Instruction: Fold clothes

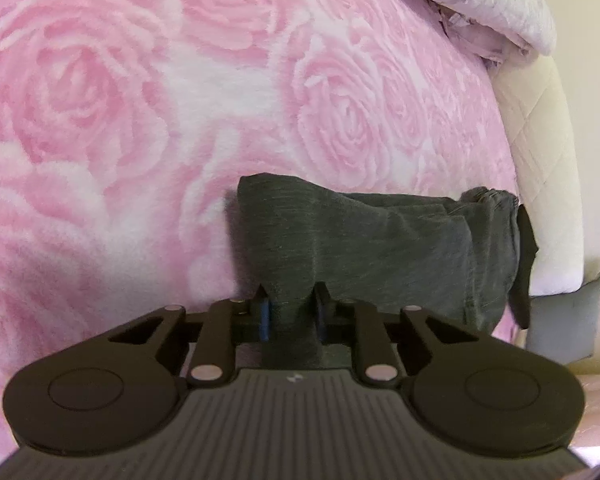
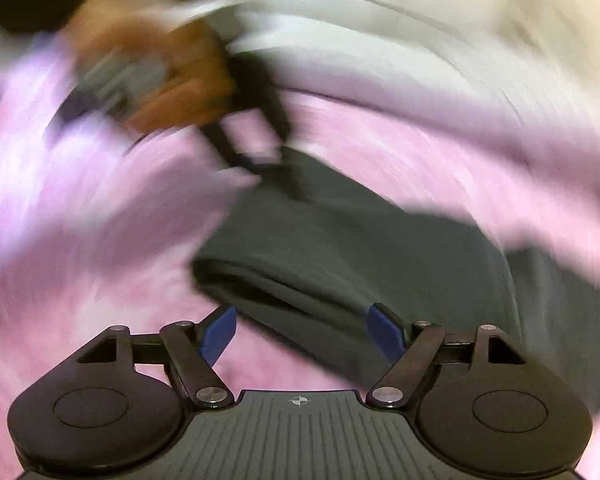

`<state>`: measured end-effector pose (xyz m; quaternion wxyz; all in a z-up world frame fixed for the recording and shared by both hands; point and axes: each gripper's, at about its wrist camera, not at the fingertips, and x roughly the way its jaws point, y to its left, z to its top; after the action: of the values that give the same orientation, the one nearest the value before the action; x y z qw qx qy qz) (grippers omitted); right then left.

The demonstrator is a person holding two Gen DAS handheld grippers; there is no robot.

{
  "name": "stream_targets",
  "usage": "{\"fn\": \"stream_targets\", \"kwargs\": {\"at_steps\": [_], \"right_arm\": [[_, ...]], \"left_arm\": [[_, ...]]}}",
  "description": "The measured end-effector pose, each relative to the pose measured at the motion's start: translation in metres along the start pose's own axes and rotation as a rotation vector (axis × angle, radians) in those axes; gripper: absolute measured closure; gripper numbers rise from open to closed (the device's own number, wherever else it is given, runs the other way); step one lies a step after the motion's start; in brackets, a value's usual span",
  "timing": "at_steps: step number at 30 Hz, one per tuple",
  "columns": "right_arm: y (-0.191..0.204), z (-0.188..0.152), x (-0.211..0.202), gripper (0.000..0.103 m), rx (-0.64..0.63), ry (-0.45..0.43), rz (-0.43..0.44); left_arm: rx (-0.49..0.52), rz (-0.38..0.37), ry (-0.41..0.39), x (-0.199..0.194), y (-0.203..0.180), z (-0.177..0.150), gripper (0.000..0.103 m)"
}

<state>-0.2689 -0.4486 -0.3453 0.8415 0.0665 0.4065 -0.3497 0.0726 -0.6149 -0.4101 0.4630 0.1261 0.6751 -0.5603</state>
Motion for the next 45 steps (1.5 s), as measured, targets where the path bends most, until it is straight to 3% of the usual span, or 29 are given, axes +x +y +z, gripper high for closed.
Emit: {"fn": "stream_targets", "kwargs": {"at_steps": [4,6,8,9,10,11,14,19,24,27,31,34,36,40,43,45], "right_arm": [[0.046,0.002,0.031,0.027,-0.275,-0.034,-0.047],[0.069,0.003,0.047,0.026,-0.412,-0.051,-0.07],[0.091,0.005,0.062,0.027,-0.549,-0.068,-0.093],[0.083,0.01,0.064,0.03,-0.487,-0.041,-0.052],[0.077,0.014,0.064,0.045,-0.438,-0.014,-0.01],[0.076,0.015,0.063,0.057,-0.43,-0.008,0.005],[0.072,0.023,0.049,0.077,-0.414,-0.016,0.031],[0.078,0.034,0.002,0.079,-0.398,-0.037,0.144],[0.089,0.039,-0.055,0.079,-0.29,-0.076,0.392],[0.078,0.044,-0.073,0.08,-0.194,-0.097,0.511],[0.012,0.06,-0.091,0.08,0.029,-0.131,0.59],[-0.068,0.073,-0.11,0.081,0.219,-0.19,0.636],[-0.132,0.077,-0.122,0.081,0.367,-0.235,0.65],[-0.257,0.051,-0.126,0.082,0.625,-0.289,0.568],[-0.342,0.001,-0.101,0.082,0.854,-0.288,0.509],[-0.384,-0.053,-0.065,0.077,1.104,-0.229,0.429]], "left_arm": [[-0.029,-0.004,0.014,0.003,0.005,0.004,0.076],[-0.054,-0.02,0.0,0.004,0.008,0.004,0.076],[-0.048,-0.028,-0.024,0.001,0.008,0.001,0.084],[-0.043,-0.032,-0.037,0.0,0.008,-0.001,0.09],[-0.052,-0.039,-0.049,-0.003,0.008,-0.003,0.093],[-0.056,-0.04,-0.058,-0.008,0.008,-0.007,0.093],[-0.064,-0.03,-0.083,-0.026,0.008,-0.02,0.094],[-0.115,-0.028,-0.125,-0.078,0.019,-0.066,0.094],[-0.233,0.064,-0.155,-0.142,0.031,-0.129,0.094],[-0.25,0.091,-0.171,-0.162,0.011,-0.139,0.095],[-0.201,0.062,-0.194,-0.174,-0.058,-0.118,0.091],[-0.128,-0.007,-0.217,-0.168,-0.135,-0.093,0.08],[-0.047,-0.103,-0.241,-0.154,-0.197,-0.073,0.079],[0.086,-0.314,-0.26,-0.122,-0.296,-0.046,0.067],[0.195,-0.339,-0.239,-0.091,-0.34,-0.041,0.063],[0.208,-0.292,-0.191,-0.062,-0.34,-0.046,0.063]]}}
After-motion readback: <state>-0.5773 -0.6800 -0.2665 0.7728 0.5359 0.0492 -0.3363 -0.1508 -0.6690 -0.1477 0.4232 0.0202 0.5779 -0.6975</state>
